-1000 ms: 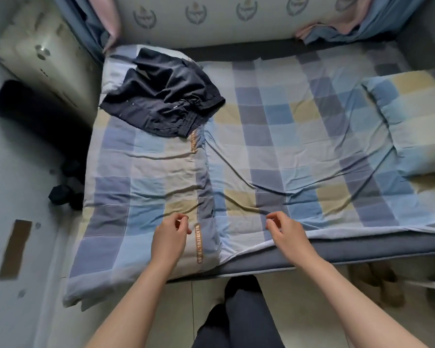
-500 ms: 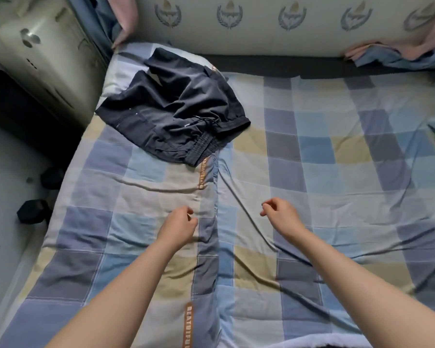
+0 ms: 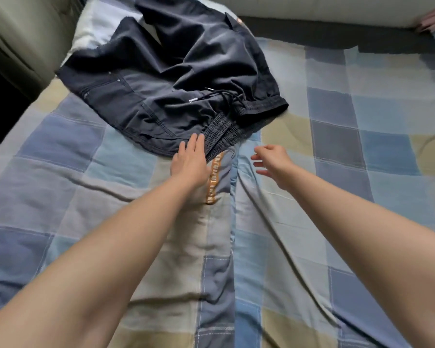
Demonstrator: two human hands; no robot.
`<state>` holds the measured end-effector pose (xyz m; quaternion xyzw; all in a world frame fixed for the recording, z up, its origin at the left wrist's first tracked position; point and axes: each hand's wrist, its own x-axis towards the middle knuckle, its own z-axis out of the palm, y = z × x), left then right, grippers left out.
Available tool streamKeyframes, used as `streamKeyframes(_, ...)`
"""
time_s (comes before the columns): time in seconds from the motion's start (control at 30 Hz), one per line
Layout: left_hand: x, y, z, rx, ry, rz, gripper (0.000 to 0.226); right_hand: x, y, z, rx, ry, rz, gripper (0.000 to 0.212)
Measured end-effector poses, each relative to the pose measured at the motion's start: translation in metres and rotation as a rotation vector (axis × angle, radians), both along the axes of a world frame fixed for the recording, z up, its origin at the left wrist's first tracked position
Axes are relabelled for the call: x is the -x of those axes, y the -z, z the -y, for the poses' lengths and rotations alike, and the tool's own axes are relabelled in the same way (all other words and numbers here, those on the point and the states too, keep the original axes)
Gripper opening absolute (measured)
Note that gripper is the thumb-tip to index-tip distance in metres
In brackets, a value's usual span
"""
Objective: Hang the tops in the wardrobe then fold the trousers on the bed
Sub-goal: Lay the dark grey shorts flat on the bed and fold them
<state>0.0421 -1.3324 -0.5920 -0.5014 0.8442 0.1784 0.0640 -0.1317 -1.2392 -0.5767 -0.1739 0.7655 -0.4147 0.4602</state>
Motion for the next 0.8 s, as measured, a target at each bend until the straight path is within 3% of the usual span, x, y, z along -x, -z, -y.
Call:
streamKeyframes(0.07,0.001,0.016,0.013,-0.039,-0.044,-0.023,0.081,0.002,0.014,0.007,0.001,0.052,0.053,0.014)
streamKeyframes(0.23,-0.013,0.034,0.007,0.276,0.035,-0.170,0.032,0.011,0.024,0.023,-0.009,0.157,0.151,0.017)
streamKeyframes(0.37,-0.050,0.028,-0.027,0.476,0.187,-0.325,0.021,0.012,0.015,0.036,-0.018,0.222,0.266,0.042)
streamKeyframes(0.47,-0.091,0.020,-0.063,0.439,0.298,-0.373,0.025,0.004,0.012,0.038,-0.022,0.245,0.365,0.052)
streamKeyframes(0.63,-0.149,0.011,-0.130,0.344,0.440,-0.431,0.018,-0.028,0.019,0.029,-0.125,0.218,0.510,0.038)
streamKeyframes(0.8,-0.179,0.017,-0.194,0.206,0.568,-0.450,0.016,-0.061,0.029,0.004,-0.221,0.211,0.529,0.037)
